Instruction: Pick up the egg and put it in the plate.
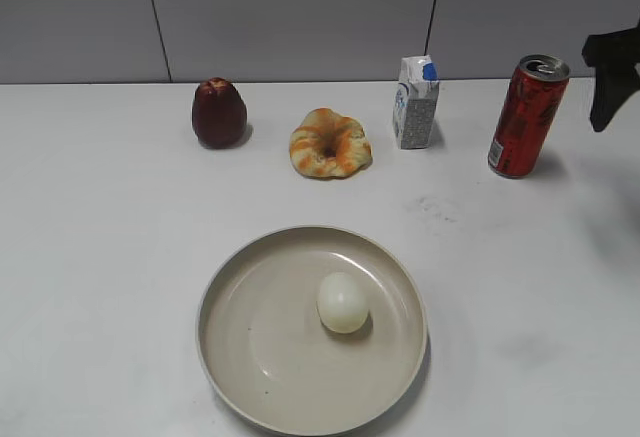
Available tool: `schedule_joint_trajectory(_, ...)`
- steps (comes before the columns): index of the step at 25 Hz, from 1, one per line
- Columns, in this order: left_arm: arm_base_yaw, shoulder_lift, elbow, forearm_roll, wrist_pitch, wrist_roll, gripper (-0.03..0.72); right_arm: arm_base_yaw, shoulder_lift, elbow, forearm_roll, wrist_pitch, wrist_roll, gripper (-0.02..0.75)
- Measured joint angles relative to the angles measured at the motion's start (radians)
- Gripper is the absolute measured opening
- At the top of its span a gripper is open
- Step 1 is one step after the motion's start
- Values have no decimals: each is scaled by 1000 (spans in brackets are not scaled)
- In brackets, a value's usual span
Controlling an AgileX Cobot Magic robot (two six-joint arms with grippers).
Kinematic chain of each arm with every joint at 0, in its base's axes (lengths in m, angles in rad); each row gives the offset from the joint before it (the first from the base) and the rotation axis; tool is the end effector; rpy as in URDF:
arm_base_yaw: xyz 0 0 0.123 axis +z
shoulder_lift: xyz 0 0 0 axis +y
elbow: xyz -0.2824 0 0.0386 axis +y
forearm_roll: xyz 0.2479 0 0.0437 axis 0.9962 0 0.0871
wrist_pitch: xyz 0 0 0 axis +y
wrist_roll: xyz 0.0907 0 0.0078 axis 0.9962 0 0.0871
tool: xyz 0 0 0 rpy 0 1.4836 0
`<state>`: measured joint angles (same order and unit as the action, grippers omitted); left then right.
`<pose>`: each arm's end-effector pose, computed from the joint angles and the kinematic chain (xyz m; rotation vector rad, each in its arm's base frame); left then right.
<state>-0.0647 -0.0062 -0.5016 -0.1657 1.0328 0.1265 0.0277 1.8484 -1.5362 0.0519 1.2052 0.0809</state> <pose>-0.0063 -0.0125 0.2808 0.1966 1.9916 -0.1575 0.3762 0.0148 0.2594 0.1026 3.0010 0.0861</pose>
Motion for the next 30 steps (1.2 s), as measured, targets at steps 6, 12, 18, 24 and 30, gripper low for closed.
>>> schedule_joint_trajectory(6, 0, 0, 0, 0, 0, 0, 237, 0, -283, 335, 6, -5, -24, 588)
schedule_joint_trajectory(12, 0, 0, 0, 0, 0, 1, 237, 0, -582, 641, 6, -77, -33, 588)
schedule_joint_trajectory(18, 0, 0, 0, 0, 0, 1, 237, 0, -857, 887, 6, -147, -35, 588)
schedule_joint_trajectory(24, 0, 0, 0, 0, 0, 1, 237, 0, -1123, 1030, 9, -155, -35, 588)
schedule_joint_trajectory(30, 0, 0, 0, 0, 0, 1, 237, 0, -1395, 1037, 14, -156, -37, 588)
